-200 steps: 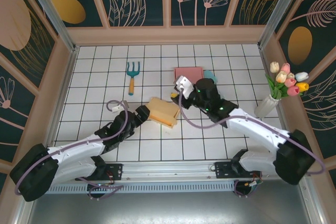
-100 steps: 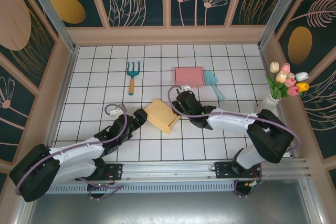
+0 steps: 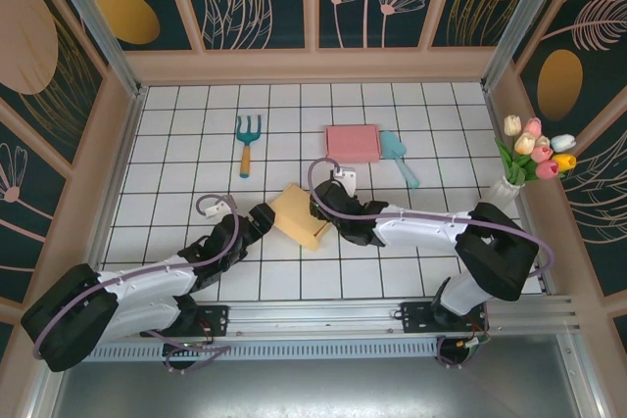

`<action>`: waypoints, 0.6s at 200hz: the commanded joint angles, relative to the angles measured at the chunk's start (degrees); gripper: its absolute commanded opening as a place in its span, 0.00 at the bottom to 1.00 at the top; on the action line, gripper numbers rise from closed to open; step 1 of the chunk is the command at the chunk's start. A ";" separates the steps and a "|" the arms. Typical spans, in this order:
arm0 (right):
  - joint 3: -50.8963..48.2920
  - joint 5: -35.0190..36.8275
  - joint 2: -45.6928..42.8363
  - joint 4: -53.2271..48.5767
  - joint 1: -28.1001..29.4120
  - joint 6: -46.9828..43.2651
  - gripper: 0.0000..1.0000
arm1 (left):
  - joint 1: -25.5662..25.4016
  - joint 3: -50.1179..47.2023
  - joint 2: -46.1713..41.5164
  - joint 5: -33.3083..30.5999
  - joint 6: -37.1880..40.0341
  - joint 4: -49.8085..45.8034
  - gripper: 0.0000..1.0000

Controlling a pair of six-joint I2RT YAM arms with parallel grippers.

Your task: Fold the paper box

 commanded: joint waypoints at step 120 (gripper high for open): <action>3.77 1.18 7.23 -10.12 6.91 26.85 0.66 | -0.36 -1.52 1.17 -1.91 0.97 1.53 0.84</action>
